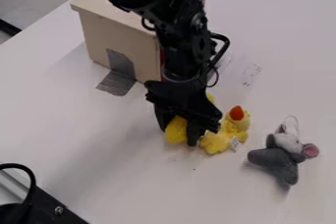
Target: Take the yellow corn and put to the upper of the drawer
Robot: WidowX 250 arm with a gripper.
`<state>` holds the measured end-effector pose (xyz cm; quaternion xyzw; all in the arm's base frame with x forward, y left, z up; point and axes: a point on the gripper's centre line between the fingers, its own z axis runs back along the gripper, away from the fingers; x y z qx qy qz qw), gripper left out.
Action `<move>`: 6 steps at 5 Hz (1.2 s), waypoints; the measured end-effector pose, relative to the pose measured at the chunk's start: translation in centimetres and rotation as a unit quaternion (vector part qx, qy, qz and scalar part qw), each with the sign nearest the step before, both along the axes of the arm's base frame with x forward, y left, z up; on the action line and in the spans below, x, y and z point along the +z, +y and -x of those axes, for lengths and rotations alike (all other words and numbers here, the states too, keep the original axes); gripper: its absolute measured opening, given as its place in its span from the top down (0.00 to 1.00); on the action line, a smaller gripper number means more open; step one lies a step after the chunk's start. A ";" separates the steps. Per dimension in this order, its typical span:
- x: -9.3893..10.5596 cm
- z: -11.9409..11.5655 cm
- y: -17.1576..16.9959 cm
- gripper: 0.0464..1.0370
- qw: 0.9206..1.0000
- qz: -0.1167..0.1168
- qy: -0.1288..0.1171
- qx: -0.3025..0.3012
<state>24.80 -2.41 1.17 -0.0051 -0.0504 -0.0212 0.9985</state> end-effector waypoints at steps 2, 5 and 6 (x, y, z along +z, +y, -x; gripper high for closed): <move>6.7 1.4 1.3 0.43 0.999 0.029 -0.033 0.015; 11.5 -3.9 7.2 0.43 0.993 0.027 -0.105 0.049; 11.5 -6.9 8.5 0.43 0.994 -0.006 -0.106 0.038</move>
